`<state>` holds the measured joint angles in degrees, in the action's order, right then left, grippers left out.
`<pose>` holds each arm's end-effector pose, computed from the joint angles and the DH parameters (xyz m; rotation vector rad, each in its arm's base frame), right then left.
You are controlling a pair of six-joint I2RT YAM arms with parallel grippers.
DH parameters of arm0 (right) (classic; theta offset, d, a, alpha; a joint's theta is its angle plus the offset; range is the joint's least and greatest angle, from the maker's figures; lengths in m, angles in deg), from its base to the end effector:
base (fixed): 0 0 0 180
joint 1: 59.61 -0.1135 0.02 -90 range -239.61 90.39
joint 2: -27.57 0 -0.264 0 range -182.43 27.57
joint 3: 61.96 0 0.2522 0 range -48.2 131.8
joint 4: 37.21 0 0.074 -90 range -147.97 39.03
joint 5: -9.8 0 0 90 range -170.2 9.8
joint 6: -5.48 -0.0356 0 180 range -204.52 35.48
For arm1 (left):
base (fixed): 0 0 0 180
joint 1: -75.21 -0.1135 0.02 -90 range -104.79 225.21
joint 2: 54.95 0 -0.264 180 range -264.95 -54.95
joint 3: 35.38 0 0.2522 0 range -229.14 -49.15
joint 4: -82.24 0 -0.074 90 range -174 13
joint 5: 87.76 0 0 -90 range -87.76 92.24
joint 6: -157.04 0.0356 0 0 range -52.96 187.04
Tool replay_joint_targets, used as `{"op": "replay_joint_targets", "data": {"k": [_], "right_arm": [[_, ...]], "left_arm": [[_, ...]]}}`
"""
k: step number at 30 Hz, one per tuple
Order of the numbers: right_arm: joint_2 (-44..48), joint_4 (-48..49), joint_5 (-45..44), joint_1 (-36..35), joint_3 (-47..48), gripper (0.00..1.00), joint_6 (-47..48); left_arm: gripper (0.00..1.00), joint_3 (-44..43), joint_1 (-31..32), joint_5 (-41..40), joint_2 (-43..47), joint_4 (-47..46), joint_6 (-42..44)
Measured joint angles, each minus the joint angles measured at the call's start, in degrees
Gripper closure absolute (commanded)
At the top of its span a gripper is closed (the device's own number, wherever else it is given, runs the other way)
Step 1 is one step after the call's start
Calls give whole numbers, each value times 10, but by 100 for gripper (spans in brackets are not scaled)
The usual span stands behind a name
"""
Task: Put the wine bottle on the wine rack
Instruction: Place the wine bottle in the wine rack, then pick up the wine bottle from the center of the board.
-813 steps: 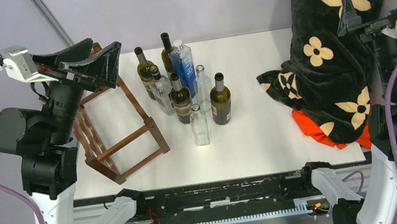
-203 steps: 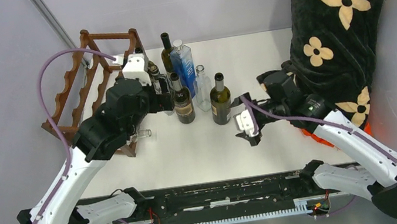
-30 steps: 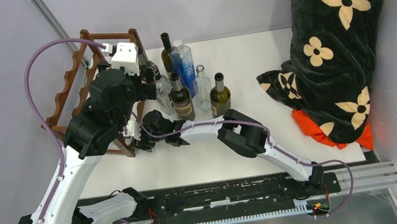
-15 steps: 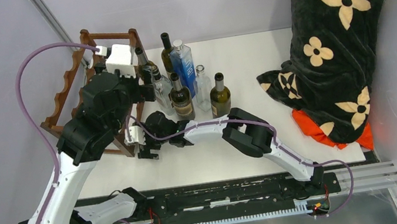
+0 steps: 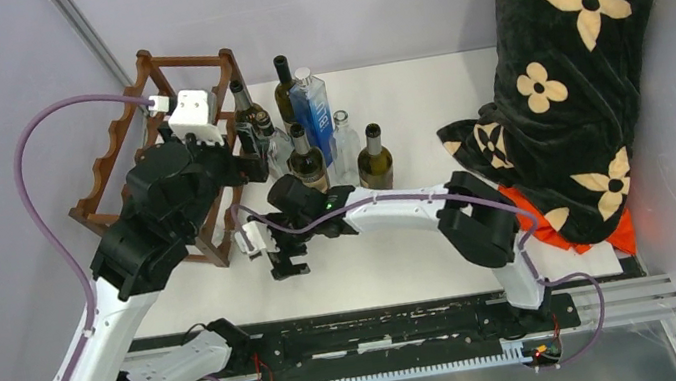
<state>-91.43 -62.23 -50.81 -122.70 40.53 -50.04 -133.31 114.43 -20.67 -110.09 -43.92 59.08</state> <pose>0.1964 0.4256 0.2031 -1.9171 1.3167 0.8438 0.1319 -0.0898 0.4810 0.1882 1.7447 -0.2491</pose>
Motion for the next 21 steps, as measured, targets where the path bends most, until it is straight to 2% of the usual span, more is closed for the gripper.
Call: {"op": "replay_joint_targets", "data": {"k": [8,15,21], "right_arm": [[113,-139,83,0,-66,2,79],[193,-246,87,4,-151,2,171],[261,-290,74,33,-227,2,214]], "left_arm": [[0,31,0,23,35,-24,-34],[0,61,0,53,66,-49,-71],[0,70,0,75,66,-56,-101]]}}
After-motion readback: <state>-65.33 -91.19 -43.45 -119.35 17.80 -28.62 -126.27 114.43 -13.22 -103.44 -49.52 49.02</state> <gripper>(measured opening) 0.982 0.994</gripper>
